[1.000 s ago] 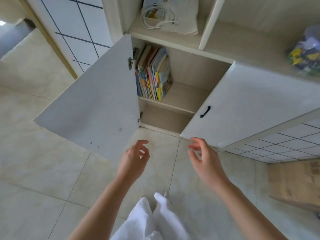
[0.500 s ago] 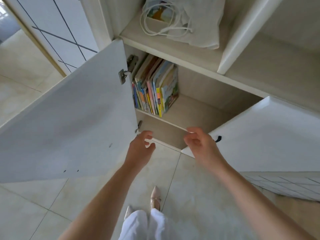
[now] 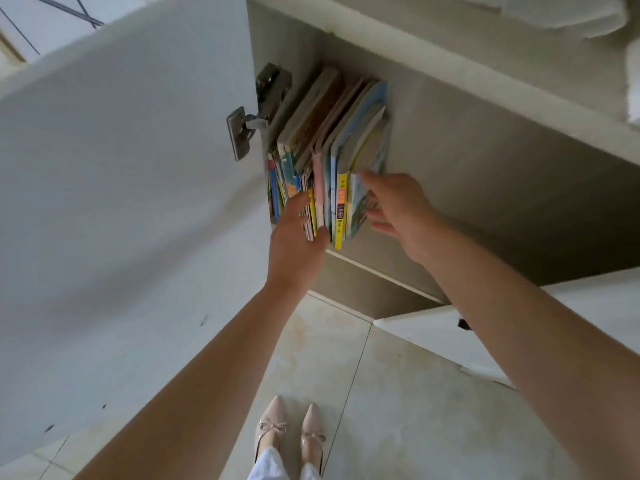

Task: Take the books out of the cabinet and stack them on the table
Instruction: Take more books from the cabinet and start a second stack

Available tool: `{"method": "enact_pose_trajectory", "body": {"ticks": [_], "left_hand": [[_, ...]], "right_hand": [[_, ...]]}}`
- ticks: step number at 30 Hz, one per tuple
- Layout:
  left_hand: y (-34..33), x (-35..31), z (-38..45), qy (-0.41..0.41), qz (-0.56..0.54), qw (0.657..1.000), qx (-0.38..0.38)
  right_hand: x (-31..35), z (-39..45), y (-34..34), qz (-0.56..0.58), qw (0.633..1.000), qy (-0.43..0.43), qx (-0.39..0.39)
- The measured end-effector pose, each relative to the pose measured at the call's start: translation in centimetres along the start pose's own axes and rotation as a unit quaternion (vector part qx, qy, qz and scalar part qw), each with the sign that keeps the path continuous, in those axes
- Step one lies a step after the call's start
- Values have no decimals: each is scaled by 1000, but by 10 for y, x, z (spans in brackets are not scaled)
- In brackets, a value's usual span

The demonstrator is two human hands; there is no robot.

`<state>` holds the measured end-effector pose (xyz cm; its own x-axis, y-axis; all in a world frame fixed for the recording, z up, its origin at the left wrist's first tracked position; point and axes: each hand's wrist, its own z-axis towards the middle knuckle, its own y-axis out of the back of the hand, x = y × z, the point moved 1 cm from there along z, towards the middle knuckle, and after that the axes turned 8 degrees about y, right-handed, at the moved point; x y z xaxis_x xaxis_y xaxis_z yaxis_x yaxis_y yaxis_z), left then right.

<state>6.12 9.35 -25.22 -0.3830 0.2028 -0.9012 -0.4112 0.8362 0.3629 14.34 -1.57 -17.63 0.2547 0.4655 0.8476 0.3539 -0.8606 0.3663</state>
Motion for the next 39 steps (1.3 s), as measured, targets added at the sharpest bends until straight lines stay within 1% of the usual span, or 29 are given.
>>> {"method": "enact_pose_trajectory", "body": {"ticks": [4,7,10,17,22,24,28,30,34,35,37,39], "left_hand": [[-10,7,22,-54,-26,997,-51],[-16,11,27,-86,-27,993,-79],[-19,13,29,-111,-35,990,-73],[-26,14,34,-127,-6,989,-76],[-32,5,35,-113,21,988,-101],[-36,6,35,-115,18,989,-93],[-49,9,31,-141,-12,989,-38],[-58,12,32,-149,0,989,-21],[-78,18,39,-99,39,994,35],[-83,19,42,-87,51,994,39],[-92,23,49,-83,59,995,19],[-99,27,55,-94,52,994,-27]], "right_hand": [[8,45,-17,25,998,-53,-21],[10,63,-23,54,995,-82,9],[9,70,-29,61,994,-87,26],[12,72,-29,17,996,-79,47],[12,74,-21,-4,994,-81,74],[10,73,-13,-4,995,-69,75],[5,68,7,4,993,-57,101],[5,65,15,0,992,-59,112],[5,61,23,-11,994,-57,96],[5,61,23,-1,994,-66,90],[3,60,20,4,993,-83,78],[0,61,13,-48,994,-73,66]]}}
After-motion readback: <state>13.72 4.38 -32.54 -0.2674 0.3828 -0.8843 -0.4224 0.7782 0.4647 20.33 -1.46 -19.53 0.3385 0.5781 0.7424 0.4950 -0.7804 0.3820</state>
